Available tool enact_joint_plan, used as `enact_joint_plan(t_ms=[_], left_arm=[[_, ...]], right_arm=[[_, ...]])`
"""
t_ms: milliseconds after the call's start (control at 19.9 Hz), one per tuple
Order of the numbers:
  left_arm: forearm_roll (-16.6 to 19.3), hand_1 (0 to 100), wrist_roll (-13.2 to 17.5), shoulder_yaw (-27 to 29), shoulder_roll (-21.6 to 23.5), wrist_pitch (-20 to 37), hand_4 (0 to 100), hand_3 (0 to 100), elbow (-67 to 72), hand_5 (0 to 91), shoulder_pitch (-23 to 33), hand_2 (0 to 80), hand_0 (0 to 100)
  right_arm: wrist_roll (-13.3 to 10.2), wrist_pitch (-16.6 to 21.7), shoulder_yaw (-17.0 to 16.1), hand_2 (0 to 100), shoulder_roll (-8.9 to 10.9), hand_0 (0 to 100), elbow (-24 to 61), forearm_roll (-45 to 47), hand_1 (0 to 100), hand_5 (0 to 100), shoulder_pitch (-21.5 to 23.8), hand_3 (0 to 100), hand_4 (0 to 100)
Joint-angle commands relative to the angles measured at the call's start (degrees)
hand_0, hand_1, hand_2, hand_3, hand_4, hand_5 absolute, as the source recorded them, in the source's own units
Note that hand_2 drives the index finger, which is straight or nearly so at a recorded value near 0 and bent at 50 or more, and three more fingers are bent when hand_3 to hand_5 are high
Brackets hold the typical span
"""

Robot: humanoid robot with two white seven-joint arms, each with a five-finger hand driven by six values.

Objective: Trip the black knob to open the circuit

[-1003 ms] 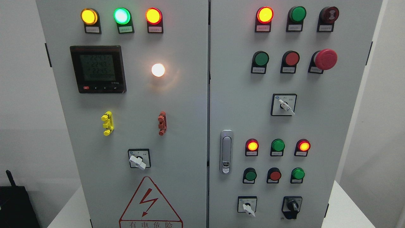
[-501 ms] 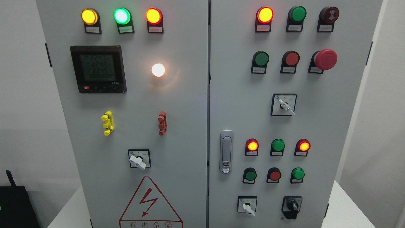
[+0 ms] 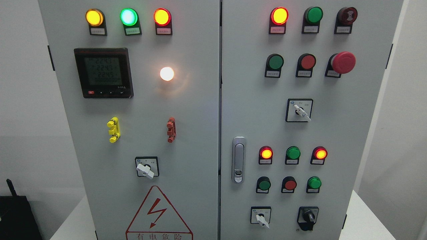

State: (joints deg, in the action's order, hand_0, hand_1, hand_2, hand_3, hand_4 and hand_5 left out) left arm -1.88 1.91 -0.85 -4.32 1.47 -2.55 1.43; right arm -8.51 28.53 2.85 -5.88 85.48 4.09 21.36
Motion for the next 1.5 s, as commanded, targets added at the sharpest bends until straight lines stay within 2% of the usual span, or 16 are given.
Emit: enact_joint_plan(t_ms=[0, 251, 551, 652, 1454], left_arm=[[-0.05, 39, 0.02, 0.14, 0.01, 0.20, 0, 0, 0.00, 0.0, -0.11, 0.0, 12], [-0.14, 39, 0.02, 0.14, 0.01, 0.20, 0, 0, 0.00, 0.0, -0.11, 0.0, 12], [-0.14, 39, 0.02, 0.14, 0.01, 0.20, 0, 0, 0.00, 0.0, -0.11, 0.0, 12], [-0.14, 39, 0.02, 0.14, 0.01, 0.20, 0, 0, 0.00, 0.0, -0.11, 0.0, 12], [-0.05, 39, 0.02, 0.14, 0.01, 0.20, 0, 0, 0.00, 0.0, -0.11, 0.0, 12]], right_arm=[[1.21, 0.03, 0.75, 2, -0.18, 0, 2.84, 0.04, 0, 98, 0.26, 100, 100], [3.32, -2.43, 0.84, 0, -0.09, 0, 7.06, 0.04, 0, 97, 1.05, 100, 100], [3.42, -3.57, 0.84, 0, -0.09, 0, 9.00, -0.05, 0, 97, 0.35, 100, 100], [4.20, -3.66, 0.76, 0, -0.09, 0, 9.44, 0.04, 0, 98, 0.08, 100, 100], [4.47, -9.19, -2.23, 0, 0.26, 0, 11.90, 0.21, 0, 98, -7.03, 100, 100]])
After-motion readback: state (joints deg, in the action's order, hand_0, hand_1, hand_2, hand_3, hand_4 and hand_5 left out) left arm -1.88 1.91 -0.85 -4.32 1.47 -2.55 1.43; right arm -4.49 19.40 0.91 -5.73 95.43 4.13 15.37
